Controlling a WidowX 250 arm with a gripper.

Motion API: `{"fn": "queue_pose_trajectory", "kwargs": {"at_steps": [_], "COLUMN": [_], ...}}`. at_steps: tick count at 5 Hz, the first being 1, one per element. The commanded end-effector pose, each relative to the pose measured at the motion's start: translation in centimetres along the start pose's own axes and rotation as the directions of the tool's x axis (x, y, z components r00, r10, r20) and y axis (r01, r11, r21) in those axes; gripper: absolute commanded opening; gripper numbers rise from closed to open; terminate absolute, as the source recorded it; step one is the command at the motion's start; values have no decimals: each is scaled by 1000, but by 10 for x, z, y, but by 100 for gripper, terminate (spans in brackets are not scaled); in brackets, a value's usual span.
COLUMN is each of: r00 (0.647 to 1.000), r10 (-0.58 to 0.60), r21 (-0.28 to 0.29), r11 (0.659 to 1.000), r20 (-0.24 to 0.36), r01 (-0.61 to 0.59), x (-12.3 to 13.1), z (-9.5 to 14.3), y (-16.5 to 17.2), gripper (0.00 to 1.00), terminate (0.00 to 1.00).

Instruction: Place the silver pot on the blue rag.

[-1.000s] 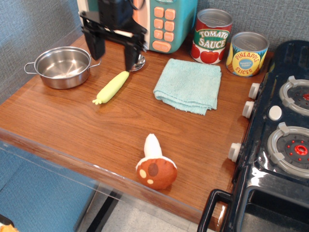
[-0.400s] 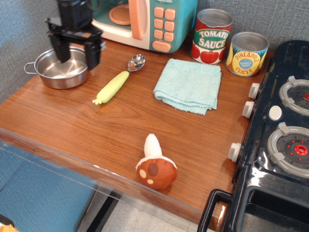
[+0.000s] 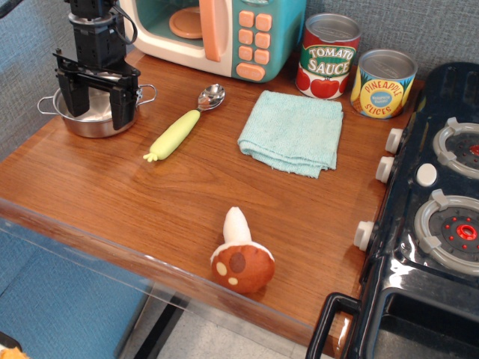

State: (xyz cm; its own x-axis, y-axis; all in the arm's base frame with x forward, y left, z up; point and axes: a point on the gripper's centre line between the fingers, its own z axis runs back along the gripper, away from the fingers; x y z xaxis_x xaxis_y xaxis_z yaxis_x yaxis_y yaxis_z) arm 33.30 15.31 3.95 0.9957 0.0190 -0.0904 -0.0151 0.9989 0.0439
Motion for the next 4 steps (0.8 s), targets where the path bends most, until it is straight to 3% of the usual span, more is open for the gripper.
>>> {"fn": "queue_pose_trajectory", "kwargs": {"at_steps": [1, 2, 4], "r00": [998, 998, 998], "r10": [43, 51, 37], "r21": [4, -39, -58], "r11": [999, 998, 998], "r20": [46, 45, 51], "r01": [-44, -49, -34], "x": [5, 4, 4], "z": [0, -11, -9], "y": [5, 7, 4], "gripper": [100, 0, 0], "terminate": [0, 0, 0]}}
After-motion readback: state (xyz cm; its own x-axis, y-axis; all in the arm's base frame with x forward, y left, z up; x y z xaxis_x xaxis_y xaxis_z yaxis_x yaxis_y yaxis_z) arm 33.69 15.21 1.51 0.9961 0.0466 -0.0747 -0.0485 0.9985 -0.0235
